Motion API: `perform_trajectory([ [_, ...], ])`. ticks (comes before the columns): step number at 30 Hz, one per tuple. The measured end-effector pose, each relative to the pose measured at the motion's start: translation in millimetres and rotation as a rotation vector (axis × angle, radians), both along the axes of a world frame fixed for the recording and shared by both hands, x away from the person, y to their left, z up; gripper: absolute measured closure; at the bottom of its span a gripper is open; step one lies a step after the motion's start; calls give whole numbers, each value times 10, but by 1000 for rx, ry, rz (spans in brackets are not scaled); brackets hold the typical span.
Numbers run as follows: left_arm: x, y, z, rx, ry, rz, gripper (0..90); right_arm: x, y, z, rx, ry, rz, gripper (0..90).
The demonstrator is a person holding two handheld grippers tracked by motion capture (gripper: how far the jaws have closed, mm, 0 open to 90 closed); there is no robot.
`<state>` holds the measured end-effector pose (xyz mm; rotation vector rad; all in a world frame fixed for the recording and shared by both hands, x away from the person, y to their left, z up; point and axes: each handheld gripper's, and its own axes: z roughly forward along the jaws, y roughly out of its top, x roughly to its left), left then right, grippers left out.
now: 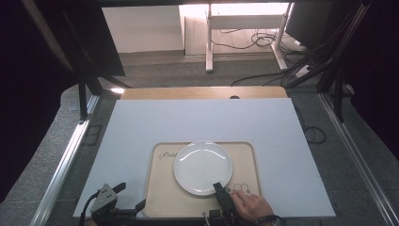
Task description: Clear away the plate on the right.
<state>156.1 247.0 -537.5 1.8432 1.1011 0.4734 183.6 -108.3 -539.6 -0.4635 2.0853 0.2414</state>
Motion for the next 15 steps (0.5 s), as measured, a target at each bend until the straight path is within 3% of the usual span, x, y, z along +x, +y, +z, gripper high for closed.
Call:
perform_trajectory([
  [9,0,0,0,1,0,0,26,-22,-74,65,7,22,-19,564],
  [10,0,-2,0,1,1,0,26,-52,-85,85,-9,-29,-51,562],
  [15,4,-4,-1,3,1,-1,26,-44,-146,140,22,-22,-68,544],
])
